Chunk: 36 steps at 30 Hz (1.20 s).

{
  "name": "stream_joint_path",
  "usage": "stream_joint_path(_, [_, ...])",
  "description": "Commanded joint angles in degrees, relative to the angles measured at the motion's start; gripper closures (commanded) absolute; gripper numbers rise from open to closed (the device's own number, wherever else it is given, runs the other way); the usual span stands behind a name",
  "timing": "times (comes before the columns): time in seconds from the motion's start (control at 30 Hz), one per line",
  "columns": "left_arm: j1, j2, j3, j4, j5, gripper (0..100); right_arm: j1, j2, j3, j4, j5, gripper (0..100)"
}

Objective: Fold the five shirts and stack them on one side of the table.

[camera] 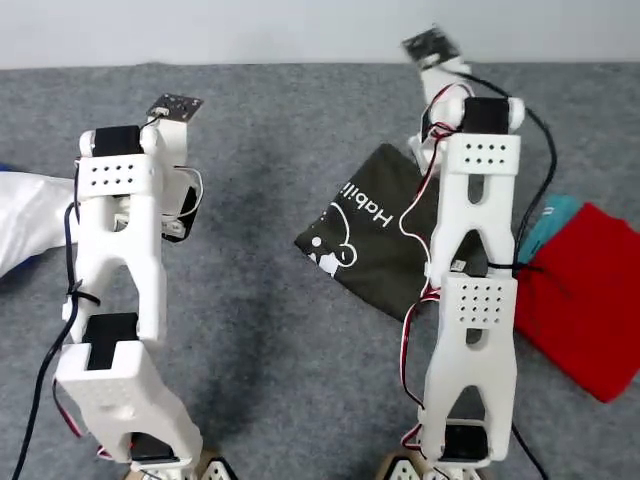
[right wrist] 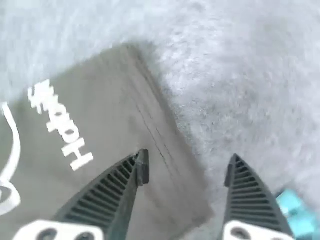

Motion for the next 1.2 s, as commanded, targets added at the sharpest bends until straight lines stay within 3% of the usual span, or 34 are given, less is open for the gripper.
stream_joint_path(0.0, [-0.35,-3.43,-0.22,1.58,-0.09,99,0.22,-1.19,-3.25,2.42,-7.38,73.1])
stream_joint_path(0.27, [-0.35,-3.16,-0.22,1.58,-0.26,99,-0.13,-8.92,2.64,2.51,-20.66,73.0])
stream_joint_path(0.6, [-0.35,-2.99,-0.22,1.58,-0.35,99,-4.88,-34.42,43.87,2.07,-34.29,72.9])
stream_joint_path(0.93, [-0.35,-2.99,-0.22,1.58,-0.35,99,-5.32,-26.07,49.49,1.27,-44.84,65.5])
stream_joint_path(1.17, [-0.35,-2.99,-0.22,1.58,-0.35,99,-5.23,-16.84,49.41,-2.86,-46.33,65.3])
